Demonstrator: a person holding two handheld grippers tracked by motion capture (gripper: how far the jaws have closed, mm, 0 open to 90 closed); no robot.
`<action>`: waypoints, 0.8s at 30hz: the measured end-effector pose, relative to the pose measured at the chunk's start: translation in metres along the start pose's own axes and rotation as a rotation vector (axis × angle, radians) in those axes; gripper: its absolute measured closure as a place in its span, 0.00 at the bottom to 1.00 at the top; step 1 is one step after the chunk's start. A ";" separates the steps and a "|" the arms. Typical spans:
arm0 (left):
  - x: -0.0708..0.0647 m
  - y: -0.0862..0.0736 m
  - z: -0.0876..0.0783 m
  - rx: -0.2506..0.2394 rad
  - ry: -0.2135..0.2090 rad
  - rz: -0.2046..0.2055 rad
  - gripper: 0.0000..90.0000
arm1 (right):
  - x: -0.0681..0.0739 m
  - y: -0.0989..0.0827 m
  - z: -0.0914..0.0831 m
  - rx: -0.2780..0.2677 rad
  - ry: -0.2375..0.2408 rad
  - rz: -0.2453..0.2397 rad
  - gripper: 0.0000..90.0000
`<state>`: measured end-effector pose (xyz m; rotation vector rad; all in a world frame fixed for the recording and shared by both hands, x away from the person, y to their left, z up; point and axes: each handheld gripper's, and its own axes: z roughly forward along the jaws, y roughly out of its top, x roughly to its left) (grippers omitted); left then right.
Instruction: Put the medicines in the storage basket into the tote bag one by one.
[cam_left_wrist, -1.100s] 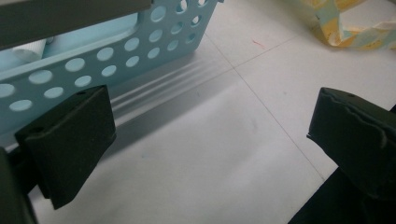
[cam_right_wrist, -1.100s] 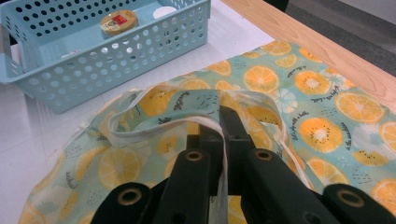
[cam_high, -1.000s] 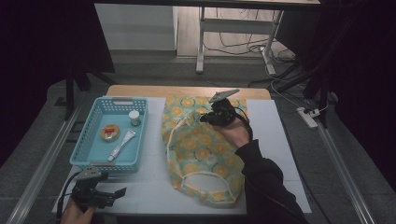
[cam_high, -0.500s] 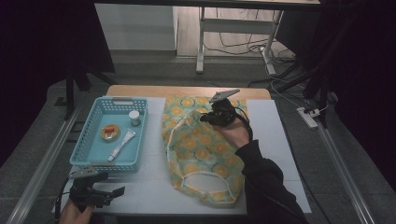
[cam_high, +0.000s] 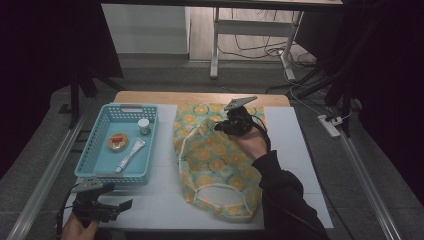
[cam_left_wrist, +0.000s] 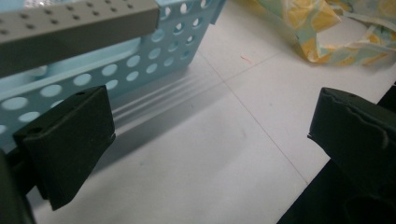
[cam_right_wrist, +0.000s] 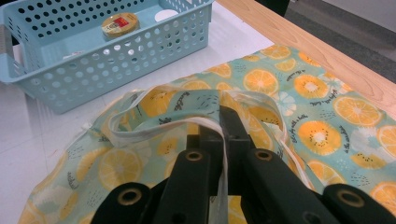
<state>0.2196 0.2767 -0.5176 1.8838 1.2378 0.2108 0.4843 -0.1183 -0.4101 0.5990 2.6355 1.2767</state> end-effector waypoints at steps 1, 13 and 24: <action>0.000 0.001 -0.001 0.001 0.006 -0.005 0.01 | 0.000 0.000 0.000 0.000 -0.001 0.000 0.99; 0.000 0.009 -0.009 -0.003 -0.006 0.000 0.02 | 0.000 -0.001 0.000 0.001 -0.005 -0.001 0.99; -0.001 0.023 -0.019 -0.024 0.042 0.033 0.02 | -0.001 -0.003 0.000 0.006 -0.008 0.003 0.99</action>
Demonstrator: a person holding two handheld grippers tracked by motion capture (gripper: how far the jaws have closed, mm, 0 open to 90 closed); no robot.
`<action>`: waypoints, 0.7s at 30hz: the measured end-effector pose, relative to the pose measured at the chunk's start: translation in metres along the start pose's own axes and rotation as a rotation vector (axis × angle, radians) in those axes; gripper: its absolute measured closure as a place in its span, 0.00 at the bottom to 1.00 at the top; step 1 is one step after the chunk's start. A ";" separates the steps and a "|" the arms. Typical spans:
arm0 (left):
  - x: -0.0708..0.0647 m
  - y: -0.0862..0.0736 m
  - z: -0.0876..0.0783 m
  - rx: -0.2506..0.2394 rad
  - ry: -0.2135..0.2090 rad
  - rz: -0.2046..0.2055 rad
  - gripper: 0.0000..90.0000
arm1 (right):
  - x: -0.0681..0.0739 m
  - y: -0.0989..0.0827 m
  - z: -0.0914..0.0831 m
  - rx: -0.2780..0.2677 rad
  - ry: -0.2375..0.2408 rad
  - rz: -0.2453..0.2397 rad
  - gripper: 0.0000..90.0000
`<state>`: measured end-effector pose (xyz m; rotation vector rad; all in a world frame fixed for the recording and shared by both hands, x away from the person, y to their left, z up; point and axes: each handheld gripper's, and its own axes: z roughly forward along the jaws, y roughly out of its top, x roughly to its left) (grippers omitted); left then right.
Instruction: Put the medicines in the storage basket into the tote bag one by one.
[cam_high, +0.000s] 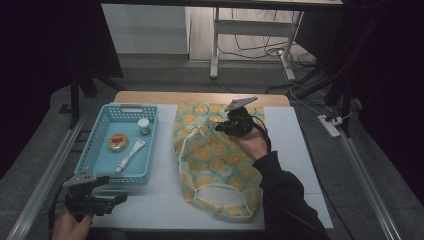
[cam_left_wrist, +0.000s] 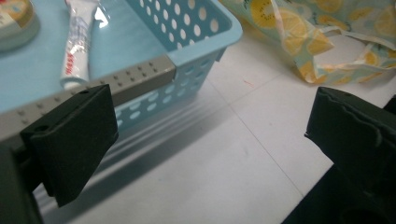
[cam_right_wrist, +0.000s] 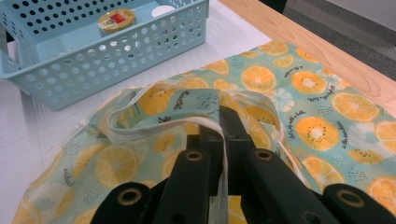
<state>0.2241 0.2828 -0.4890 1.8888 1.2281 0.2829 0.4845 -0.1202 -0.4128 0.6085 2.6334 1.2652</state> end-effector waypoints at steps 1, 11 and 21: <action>0.000 0.001 -0.001 -0.004 0.003 0.000 0.02 | 0.000 0.000 0.000 0.000 -0.001 0.002 0.99; 0.011 0.018 -0.001 -0.003 0.026 0.000 0.02 | 0.000 0.000 0.001 -0.001 -0.004 -0.001 0.99; 0.024 0.035 0.003 -0.022 0.037 -0.011 0.02 | 0.000 0.000 0.001 0.005 -0.006 -0.003 0.99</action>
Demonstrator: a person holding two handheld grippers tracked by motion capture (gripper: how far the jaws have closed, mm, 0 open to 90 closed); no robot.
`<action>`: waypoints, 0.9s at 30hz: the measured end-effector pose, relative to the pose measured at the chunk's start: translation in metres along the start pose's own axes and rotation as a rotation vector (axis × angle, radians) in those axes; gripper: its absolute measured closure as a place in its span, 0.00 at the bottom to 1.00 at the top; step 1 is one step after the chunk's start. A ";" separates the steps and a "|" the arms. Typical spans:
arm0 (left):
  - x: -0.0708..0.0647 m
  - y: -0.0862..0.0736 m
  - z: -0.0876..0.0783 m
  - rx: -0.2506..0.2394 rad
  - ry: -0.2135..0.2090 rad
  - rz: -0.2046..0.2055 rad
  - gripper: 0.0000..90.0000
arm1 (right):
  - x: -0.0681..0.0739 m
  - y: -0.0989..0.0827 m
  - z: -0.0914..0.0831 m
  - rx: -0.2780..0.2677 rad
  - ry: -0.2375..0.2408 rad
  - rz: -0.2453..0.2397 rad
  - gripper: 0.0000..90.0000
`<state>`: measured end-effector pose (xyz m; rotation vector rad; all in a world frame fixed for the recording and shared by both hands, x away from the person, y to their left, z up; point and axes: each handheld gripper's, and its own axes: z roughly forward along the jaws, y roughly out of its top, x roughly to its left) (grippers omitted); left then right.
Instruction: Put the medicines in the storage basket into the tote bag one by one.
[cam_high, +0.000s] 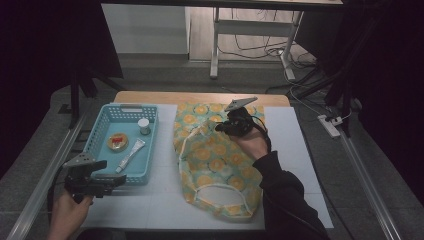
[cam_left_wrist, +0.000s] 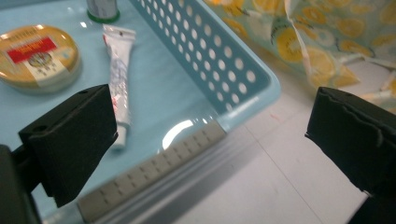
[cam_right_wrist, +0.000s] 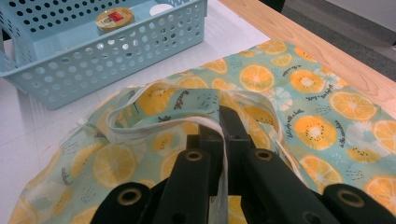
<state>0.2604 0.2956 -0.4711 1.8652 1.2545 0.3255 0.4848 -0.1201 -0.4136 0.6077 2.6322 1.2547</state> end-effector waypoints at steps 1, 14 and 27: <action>0.001 0.001 0.001 -0.009 -0.002 -0.005 0.01 | 0.000 0.000 0.000 0.000 0.000 0.000 0.99; 0.017 0.027 0.012 0.013 0.044 -0.022 0.03 | -0.002 -0.001 0.001 -0.003 -0.001 0.004 0.99; 0.037 0.043 0.029 0.033 0.033 -0.028 0.02 | -0.001 -0.001 0.001 -0.007 -0.003 0.005 0.99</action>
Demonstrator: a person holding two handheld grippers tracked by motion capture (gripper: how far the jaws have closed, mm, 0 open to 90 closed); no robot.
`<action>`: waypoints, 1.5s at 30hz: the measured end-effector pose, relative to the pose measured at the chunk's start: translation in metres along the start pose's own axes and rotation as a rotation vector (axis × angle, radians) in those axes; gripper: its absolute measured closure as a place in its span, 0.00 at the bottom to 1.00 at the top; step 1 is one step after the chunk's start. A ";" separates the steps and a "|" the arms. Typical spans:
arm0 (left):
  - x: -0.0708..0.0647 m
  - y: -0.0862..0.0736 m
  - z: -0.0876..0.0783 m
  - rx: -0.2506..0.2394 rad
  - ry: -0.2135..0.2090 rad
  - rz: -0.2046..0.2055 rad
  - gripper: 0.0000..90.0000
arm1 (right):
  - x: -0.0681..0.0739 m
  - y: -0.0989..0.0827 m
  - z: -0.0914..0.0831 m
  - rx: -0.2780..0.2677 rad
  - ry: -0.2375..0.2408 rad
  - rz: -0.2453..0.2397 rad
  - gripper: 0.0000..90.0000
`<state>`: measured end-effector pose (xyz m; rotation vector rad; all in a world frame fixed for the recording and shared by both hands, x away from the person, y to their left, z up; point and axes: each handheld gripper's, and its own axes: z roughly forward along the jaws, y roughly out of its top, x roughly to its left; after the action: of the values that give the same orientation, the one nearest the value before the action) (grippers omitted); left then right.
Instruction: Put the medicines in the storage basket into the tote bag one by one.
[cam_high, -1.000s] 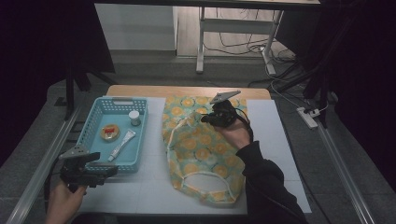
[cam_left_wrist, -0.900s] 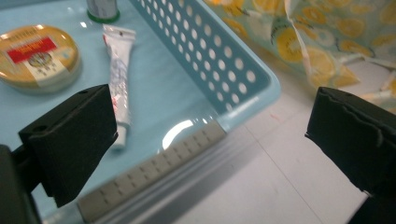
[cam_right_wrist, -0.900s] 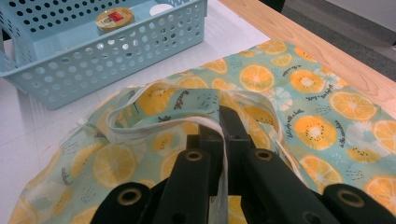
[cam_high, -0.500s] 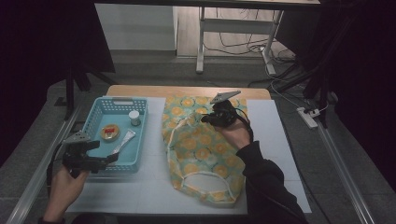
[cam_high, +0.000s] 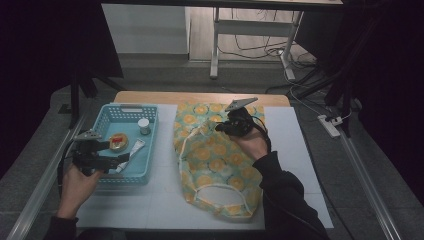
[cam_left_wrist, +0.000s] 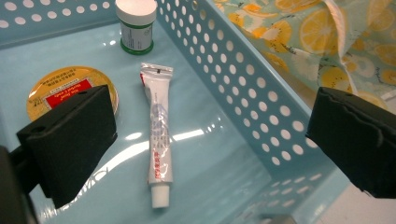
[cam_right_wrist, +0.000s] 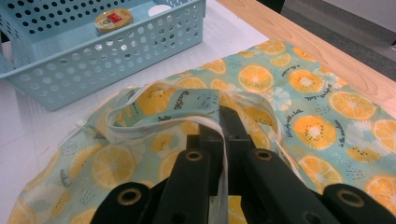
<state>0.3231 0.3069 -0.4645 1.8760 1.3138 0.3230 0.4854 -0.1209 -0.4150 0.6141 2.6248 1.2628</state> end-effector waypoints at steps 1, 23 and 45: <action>0.001 0.001 0.001 0.004 0.002 0.001 0.01 | 0.000 0.000 0.000 0.000 0.000 -0.001 0.99; 0.040 0.030 0.036 0.109 0.098 -0.014 0.00 | -0.002 -0.003 0.000 -0.005 0.010 0.011 0.99; 0.081 0.043 0.083 0.215 0.128 -0.047 0.00 | -0.003 -0.006 0.002 0.008 0.012 0.017 0.99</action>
<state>0.4369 0.3331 -0.5048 2.0262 1.5279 0.2901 0.4869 -0.1240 -0.4214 0.6334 2.6407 1.2655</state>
